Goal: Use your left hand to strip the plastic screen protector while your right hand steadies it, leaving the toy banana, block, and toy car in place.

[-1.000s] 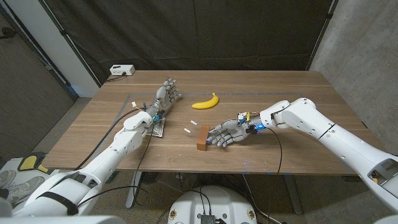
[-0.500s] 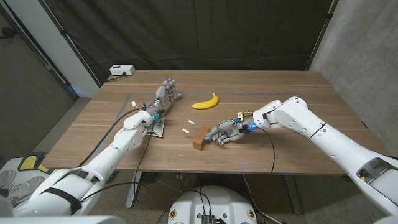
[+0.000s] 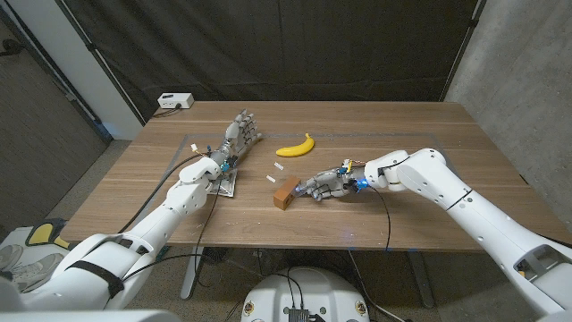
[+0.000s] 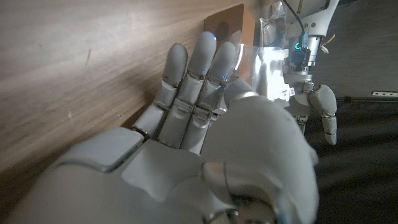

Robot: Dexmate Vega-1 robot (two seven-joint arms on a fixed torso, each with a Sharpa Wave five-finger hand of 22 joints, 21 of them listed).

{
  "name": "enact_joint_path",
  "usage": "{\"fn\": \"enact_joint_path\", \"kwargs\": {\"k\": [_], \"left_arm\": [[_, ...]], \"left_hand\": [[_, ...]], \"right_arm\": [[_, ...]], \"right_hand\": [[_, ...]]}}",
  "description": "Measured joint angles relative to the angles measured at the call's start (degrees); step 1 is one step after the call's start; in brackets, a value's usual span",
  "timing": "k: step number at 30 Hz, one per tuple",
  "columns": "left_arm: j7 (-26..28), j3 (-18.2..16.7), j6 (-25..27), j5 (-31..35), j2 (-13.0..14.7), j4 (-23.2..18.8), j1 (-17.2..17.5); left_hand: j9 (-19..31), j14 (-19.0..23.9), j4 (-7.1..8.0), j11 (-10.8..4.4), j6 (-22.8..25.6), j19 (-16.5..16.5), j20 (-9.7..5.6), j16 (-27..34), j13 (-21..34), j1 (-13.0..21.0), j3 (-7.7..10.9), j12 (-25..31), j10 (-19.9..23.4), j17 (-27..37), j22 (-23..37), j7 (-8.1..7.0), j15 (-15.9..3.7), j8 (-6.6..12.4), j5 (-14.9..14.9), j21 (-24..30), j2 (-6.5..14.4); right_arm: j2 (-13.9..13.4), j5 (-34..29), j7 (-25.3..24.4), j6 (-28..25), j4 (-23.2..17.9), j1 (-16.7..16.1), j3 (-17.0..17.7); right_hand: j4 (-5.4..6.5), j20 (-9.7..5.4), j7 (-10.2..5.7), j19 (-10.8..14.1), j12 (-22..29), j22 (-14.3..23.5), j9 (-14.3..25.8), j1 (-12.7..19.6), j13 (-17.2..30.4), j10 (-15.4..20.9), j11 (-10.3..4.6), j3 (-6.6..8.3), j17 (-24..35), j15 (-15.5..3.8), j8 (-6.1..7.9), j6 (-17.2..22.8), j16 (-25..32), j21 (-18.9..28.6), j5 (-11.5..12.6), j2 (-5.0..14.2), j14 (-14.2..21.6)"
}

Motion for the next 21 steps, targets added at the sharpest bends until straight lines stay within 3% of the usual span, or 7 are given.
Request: {"fn": "enact_joint_path", "kwargs": {"k": [3,7,10,15,21], "left_arm": [[-0.5,0.18,-0.16,0.06,-0.28,0.56,-0.43],[-1.2,0.55,-0.48,0.42,-0.55,1.38,-1.17],[-1.83,1.12,-0.8,1.07,-0.56,2.12,-1.94],[-2.14,2.25,-1.55,3.07,0.1,2.53,-3.07],[-0.08,3.39,-3.75,6.59,1.14,1.29,-3.74]], "left_hand": [[0.0,0.0,0.06,0.23,0.25,0.0,0.0,0.0,0.0,0.0,-0.06,0.0,-0.23,0.0,0.0,-0.25,0.0,0.0,0.0,0.0,0.0],[0.0,0.0,-0.66,0.22,0.34,0.0,0.0,0.28,0.0,0.13,-0.4,0.17,-0.22,-0.06,-0.12,-0.81,0.0,0.0,-0.26,0.0,0.04],[0.0,-0.21,-3.01,0.2,0.22,0.0,0.0,0.86,0.0,3.28,-0.25,1.12,-0.2,-0.16,-0.41,-1.9,0.24,0.0,-0.53,0.0,-0.68],[0.0,0.57,-7.73,-0.43,1.58,-0.1,0.95,0.89,0.3,9.79,0.57,2.31,2.71,-0.16,-0.72,-4.23,-0.32,1.65,-1.15,0.0,-2.7],[0.29,3.15,-11.36,-0.71,8.25,0.06,1.72,1.33,0.61,14.89,0.75,3.22,6.29,-0.02,-0.56,-4.71,-0.59,3.38,-1.54,0.0,-4.77]], "right_arm": [[0.36,-0.03,-1.63,3.15,-0.36,-1.37,0.94],[1.64,-0.58,-5.13,9.41,-1.3,-5.77,3.72],[2.32,-1.15,-7.42,13.36,-1.8,-7.77,4.89],[3.04,-2.51,-11.21,19.27,-2.6,-10.36,6.21],[3.13,-4.6,-15.29,23.49,-3.71,-12.32,6.84]], "right_hand": [[0.0,0.0,-0.04,0.0,0.41,-0.1,0.02,0.0,0.31,0.0,0.0,0.0,0.0,0.01,-0.05,0.04,-0.01,0.03,0.0,0.0,0.01],[-0.01,0.0,-0.32,0.0,0.43,-0.26,0.02,0.23,0.81,-0.23,-0.24,0.0,0.0,0.1,-0.06,0.32,-0.01,0.35,0.0,-0.21,0.1],[-0.01,0.0,-0.32,0.0,0.84,-0.47,0.23,0.23,1.23,-0.24,-0.24,-0.01,0.08,0.11,-0.09,0.32,-0.01,0.36,0.0,-0.2,0.11],[0.01,0.0,-0.32,0.0,0.85,-0.71,0.55,0.84,1.57,0.0,-0.45,-0.03,0.47,0.21,-0.11,0.32,-0.01,0.67,0.0,-0.2,0.21],[0.18,0.0,-0.32,0.0,1.29,-0.99,0.94,0.91,2.03,0.21,-0.63,-0.2,1.11,0.39,-0.17,0.32,0.21,0.88,-0.01,-0.13,0.43]]}}
